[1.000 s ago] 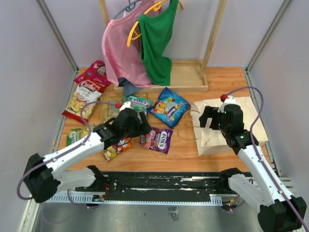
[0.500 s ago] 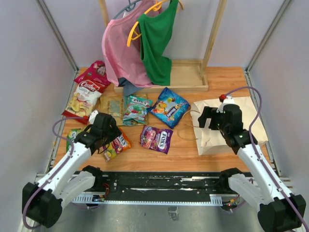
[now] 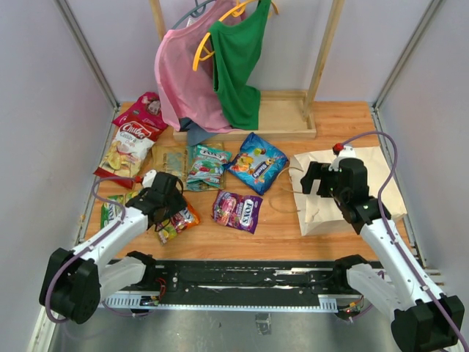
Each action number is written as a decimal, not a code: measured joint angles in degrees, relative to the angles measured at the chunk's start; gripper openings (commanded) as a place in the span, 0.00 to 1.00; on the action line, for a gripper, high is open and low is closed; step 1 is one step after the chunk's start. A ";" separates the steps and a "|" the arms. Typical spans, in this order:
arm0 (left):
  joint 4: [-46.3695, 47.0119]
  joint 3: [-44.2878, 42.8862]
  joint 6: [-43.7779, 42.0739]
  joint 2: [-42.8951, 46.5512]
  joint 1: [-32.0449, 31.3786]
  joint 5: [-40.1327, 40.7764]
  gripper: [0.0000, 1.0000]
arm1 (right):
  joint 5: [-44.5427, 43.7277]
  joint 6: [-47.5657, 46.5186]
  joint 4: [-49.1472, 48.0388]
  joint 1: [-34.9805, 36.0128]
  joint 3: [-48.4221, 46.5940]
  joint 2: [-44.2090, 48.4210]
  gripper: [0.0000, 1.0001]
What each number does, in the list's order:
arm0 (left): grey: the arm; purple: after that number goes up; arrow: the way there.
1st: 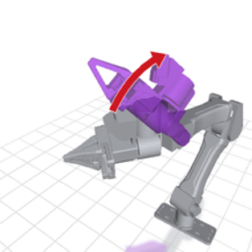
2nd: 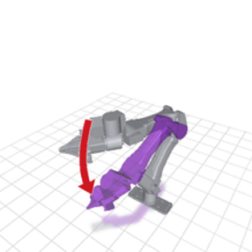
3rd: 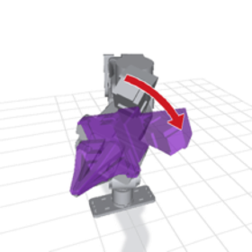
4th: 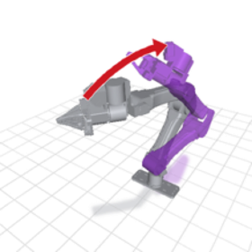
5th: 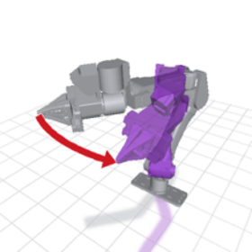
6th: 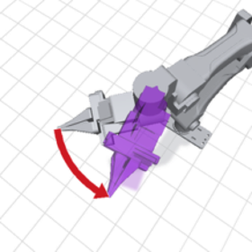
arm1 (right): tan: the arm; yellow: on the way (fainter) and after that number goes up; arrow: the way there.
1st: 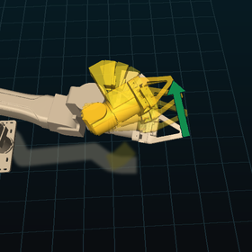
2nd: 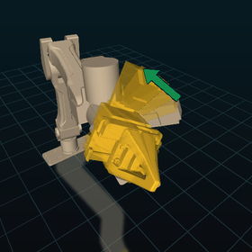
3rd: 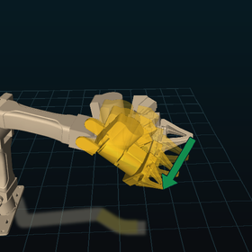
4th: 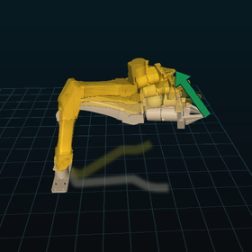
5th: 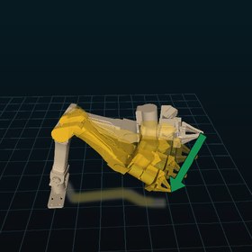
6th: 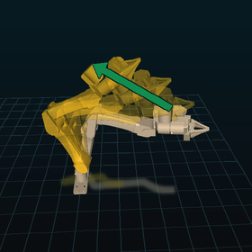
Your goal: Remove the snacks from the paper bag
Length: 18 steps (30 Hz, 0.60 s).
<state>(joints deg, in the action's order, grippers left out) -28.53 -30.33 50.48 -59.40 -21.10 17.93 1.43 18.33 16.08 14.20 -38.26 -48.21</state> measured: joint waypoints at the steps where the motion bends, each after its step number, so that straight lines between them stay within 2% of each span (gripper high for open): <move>1: 1.01 0.31 -0.28 -0.48 0.00 -0.09 0.64 | 0.00 0.00 0.00 0.00 0.00 -0.02 0.98; 8: 9.25 1.84 -3.43 -5.01 0.04 -2.75 0.39 | 0.00 0.02 -0.15 0.00 0.00 -0.52 0.98; 18: 16.94 2.60 -11.80 -7.04 -1.75 -11.82 0.40 | 0.02 0.42 -0.87 0.00 0.00 -1.86 0.98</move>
<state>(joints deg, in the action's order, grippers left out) -11.60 -27.73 38.68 -66.43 -22.85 6.11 1.45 18.74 15.20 14.20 -38.26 -50.06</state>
